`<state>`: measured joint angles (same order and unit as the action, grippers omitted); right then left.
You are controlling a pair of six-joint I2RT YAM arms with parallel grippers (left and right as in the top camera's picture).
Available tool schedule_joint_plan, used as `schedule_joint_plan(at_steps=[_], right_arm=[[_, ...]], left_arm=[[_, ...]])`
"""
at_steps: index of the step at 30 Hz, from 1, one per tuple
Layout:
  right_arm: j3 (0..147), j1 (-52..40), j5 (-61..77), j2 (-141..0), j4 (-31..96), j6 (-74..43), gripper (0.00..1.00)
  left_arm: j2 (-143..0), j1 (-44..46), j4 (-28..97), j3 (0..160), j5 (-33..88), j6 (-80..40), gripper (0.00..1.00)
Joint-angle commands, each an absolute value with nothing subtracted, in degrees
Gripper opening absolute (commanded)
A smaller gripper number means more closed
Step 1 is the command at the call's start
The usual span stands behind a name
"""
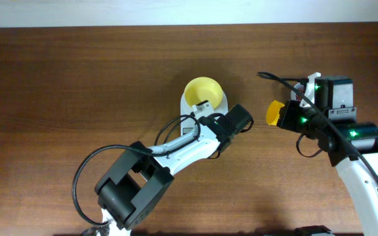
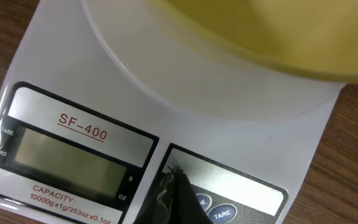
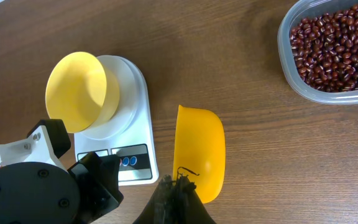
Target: Scoop item into bowl and weigh 50g on scale
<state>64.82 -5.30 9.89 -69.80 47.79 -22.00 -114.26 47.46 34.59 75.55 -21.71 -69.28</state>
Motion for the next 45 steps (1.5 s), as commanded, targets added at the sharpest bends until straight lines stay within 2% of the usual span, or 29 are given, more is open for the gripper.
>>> schedule_joint_plan(at_steps=[1,45], right_arm=[[65.9,-5.6,8.7,-69.9,47.8,-21.4,0.04],[65.9,-5.6,8.7,-69.9,48.3,-21.4,0.04]], left_arm=[[-115.3,47.7,34.3,75.0,-22.8,-69.9,0.0],[-115.4,48.0,35.0,75.0,-22.9,-69.9,0.0]])
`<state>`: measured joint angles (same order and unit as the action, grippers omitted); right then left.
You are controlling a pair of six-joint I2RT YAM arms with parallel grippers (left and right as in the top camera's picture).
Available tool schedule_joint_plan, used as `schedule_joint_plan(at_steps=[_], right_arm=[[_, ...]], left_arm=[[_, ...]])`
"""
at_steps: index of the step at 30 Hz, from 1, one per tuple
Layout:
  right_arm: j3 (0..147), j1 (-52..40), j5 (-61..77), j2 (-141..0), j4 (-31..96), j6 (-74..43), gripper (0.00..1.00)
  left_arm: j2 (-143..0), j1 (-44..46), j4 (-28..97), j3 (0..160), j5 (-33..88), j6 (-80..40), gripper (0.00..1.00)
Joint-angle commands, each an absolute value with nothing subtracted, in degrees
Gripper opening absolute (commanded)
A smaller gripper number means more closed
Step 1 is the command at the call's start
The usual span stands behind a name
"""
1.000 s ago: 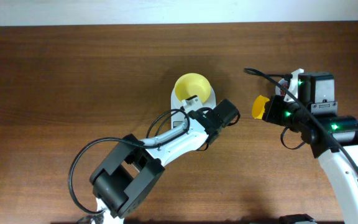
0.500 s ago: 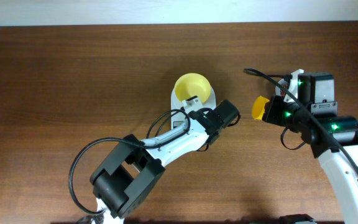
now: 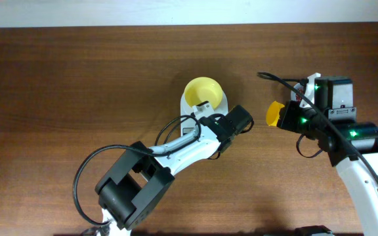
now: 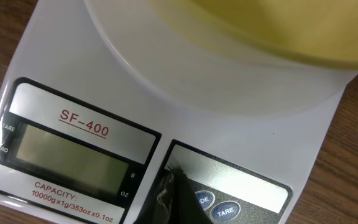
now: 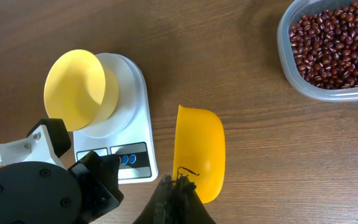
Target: Scoop item into bowl and weigh 50g on scale
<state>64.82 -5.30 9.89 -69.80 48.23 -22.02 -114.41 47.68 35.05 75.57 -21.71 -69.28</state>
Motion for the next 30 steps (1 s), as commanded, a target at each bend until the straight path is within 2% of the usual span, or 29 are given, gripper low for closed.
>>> schedule_joint_plan(at_steps=[1,30], right_arm=[[65.9,-5.6,8.7,-69.9,48.3,-21.4,0.04],[65.9,-5.6,8.7,-69.9,48.7,-21.4,0.04]], left_arm=[[-115.4,48.0,34.9,75.0,-22.9,-69.9,0.0],[-116.4,48.0,34.7,75.0,-22.9,-69.9,0.0]])
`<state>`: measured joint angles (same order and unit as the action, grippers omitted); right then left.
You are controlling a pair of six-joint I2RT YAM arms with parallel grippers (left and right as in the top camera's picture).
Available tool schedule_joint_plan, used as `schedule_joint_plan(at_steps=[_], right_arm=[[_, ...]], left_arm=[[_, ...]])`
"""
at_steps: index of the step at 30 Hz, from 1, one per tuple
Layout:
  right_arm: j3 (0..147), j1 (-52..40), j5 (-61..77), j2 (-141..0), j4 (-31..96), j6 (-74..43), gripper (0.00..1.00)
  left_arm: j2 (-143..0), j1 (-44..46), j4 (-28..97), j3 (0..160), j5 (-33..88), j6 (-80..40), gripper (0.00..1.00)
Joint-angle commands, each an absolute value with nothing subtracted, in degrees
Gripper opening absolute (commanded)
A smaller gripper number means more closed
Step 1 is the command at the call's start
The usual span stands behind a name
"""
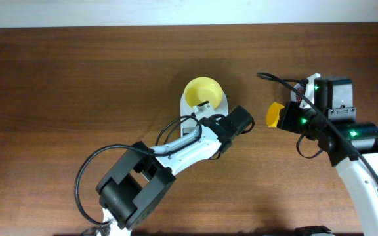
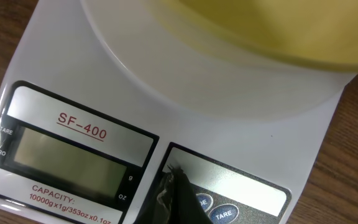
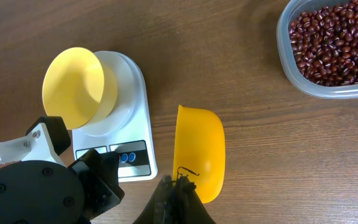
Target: Scoop item into bowl and weigh 50g on scale
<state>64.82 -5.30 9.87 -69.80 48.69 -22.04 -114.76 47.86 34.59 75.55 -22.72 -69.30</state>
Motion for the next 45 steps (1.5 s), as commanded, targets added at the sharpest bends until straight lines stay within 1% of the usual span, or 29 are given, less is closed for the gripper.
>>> schedule_joint_plan(at_steps=[1,45], right_arm=[[65.9,-5.6,8.7,-69.9,48.7,-21.4,0.04],[65.9,-5.6,8.7,-69.9,49.3,-21.4,0.04]], left_arm=[[-116.4,48.0,34.7,75.0,-22.9,-69.9,0.0],[-117.3,48.8,35.4,75.0,-21.9,-69.9,0.0]])
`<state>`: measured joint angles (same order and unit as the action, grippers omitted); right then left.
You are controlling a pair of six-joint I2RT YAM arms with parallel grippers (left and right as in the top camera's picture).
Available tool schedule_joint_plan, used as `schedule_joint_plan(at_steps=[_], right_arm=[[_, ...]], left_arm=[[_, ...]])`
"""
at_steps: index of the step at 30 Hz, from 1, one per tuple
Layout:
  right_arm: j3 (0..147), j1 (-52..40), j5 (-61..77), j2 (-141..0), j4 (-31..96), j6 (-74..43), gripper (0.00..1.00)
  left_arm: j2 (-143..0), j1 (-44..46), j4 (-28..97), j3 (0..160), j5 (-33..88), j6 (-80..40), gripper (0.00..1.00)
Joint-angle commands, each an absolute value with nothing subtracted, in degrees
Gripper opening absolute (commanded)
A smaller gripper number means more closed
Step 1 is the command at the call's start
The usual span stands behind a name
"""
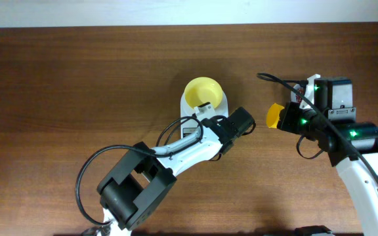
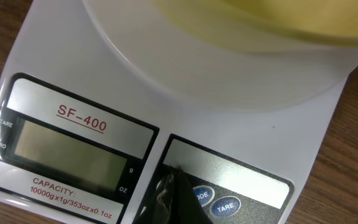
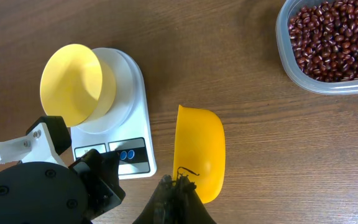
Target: Scoop item into bowl and weigh 50g on scale
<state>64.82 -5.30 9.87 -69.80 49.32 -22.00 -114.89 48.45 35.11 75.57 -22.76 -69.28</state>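
Observation:
A white SF-400 scale (image 2: 98,74) carries a yellow bowl (image 1: 201,90) on its round platform. The scale's display (image 2: 73,146) shows no digits. My left gripper (image 2: 178,185) is shut, with nothing held. Its dark tip is over the button panel, just left of the MODE button (image 2: 199,195), with the TARE button (image 2: 225,206) beside that. My right gripper (image 3: 179,183) is shut on a yellow scoop (image 3: 199,149), held to the right of the scale (image 3: 129,112). Overhead, the scoop (image 1: 273,113) hangs between the scale and the right arm.
A clear plastic tub of red beans (image 3: 331,43) sits at the far right in the right wrist view. The brown wooden table (image 1: 77,85) stretches to the left of the scale. The left arm's cable loops near the front.
In the left wrist view the scale's panel has shifted slightly up and the MODE button shows more. In the right wrist view the bean tub sits a little higher. Both grippers stay shut.
At every earlier moment my left gripper's shut tip was at the scale's button panel and the display was blank. My right gripper held the yellow scoop beside the scale. Only small shifts in both wrist views have come of it.

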Motion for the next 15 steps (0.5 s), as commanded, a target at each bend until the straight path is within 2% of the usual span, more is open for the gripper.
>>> schedule_joint_plan(at_steps=[1,15], right_arm=[[65.9,-5.6,8.7,-69.9,49.3,-21.4,0.04],[65.9,-5.6,8.7,-69.9,49.4,-21.4,0.04]], left_arm=[[-117.3,48.8,35.4,75.0,-22.0,-69.9,0.0],[-118.0,48.8,35.2,75.0,-23.4,-69.9,0.0]])
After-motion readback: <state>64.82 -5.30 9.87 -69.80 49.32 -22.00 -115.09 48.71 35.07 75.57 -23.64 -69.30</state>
